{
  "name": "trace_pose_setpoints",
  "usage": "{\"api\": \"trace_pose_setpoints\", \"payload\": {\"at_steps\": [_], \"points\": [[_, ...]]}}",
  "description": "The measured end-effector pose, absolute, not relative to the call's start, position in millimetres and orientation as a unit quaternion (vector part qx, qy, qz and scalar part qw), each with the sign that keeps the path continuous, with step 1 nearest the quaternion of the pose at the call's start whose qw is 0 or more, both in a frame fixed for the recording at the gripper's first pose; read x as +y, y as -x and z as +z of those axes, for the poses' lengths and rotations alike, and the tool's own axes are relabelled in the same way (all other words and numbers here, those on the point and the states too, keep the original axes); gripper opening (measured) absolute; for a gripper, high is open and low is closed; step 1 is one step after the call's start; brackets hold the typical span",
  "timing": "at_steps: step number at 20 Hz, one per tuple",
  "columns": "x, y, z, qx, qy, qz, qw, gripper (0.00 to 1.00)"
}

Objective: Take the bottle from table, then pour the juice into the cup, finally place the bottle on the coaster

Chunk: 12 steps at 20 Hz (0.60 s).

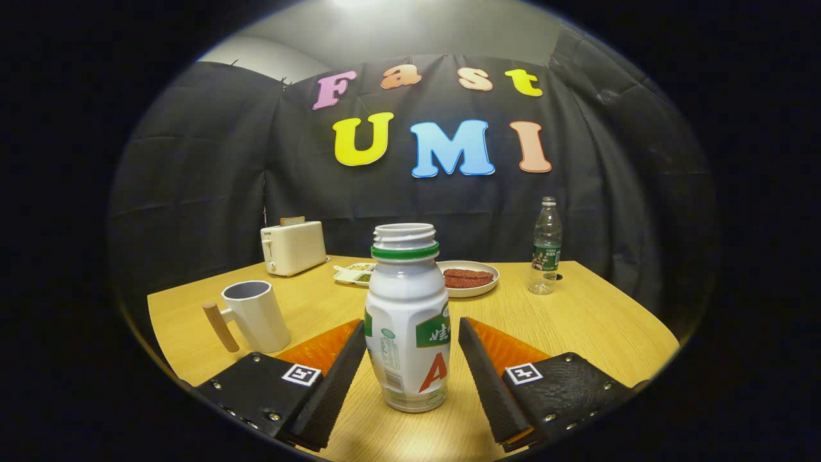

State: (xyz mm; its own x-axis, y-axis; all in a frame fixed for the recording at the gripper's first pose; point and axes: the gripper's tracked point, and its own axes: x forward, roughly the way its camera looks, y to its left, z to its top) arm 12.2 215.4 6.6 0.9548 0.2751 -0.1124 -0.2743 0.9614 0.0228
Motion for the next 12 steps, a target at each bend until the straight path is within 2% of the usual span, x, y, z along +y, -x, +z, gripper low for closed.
{"api": "trace_pose_setpoints", "payload": {"at_steps": [1,2,6,9,10,12], "points": [[216.5,-13.4,5.6,0.058,-0.005,0.138,0.989,0.87],[219.8,-13.8,4.5,0.06,-0.001,0.142,0.988,0.78],[220.1,-12.6,5.3,0.064,0.018,0.138,0.988,0.72],[222.4,-9.6,4.8,0.071,0.025,0.134,0.988,0.72],[223.5,-7.7,5.6,0.072,0.025,0.134,0.988,0.67],[223.5,-9.4,5.5,0.073,0.026,0.124,0.989,0.67]]}}
